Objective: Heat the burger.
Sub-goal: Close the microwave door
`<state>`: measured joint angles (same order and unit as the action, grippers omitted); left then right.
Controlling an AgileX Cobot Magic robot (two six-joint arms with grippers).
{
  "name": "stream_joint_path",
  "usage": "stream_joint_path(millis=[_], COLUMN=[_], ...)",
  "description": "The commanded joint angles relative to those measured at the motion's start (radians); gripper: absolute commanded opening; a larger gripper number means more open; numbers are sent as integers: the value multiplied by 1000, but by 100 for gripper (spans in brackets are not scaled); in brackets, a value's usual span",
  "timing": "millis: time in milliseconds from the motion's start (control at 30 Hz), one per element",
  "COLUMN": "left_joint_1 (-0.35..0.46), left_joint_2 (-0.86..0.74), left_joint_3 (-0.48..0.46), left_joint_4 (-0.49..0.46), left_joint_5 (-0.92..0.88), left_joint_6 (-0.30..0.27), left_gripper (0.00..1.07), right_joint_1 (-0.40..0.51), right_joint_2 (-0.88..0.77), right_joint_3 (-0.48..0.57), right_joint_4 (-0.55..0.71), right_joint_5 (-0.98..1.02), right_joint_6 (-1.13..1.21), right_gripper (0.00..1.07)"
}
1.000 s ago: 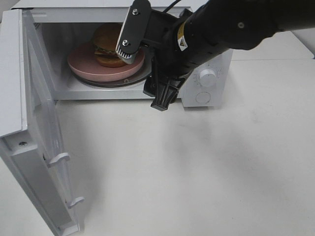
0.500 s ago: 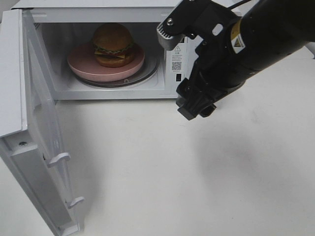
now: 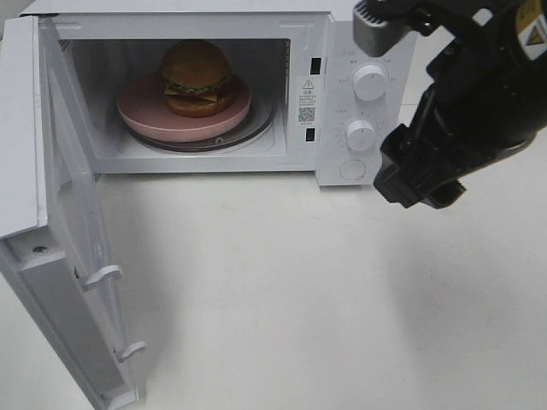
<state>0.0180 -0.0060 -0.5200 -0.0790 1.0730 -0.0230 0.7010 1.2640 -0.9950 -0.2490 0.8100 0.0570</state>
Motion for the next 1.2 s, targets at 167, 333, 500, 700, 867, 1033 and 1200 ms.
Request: stream_joint_path(millis=[167,333,500,700,867,1033,1200], left_joint_1=[-6,-6,-6,-6,-6,-6,-6], left_joint_2=[-16,-16,-16,-16,-16,-16,-16], left_joint_3=[2,2,2,2,2,2,2], left_joint_4=[-3,-3,-3,-3,-3,-3,-3], left_joint_5=[-1,-1,-1,-1,-1,-1,-1], left_joint_6=[0,0,0,0,0,0,0], left_gripper=[98,98,98,98,98,98,98], right_joint_1=[2,2,-61,-243,-337,-478,-521], right_joint_2=[-143,-199,-268,-360,-448,-638,-762], right_joint_3=[3,3,3,55,131,274,350], right_joint_4=[5,5,20,76,99,125,127], right_joint_5=[161,191,211,193,176,145,114], right_joint_6=[20,20,19,-15,-14,-14,-15], right_gripper=[75,75,75,75,75,75,75])
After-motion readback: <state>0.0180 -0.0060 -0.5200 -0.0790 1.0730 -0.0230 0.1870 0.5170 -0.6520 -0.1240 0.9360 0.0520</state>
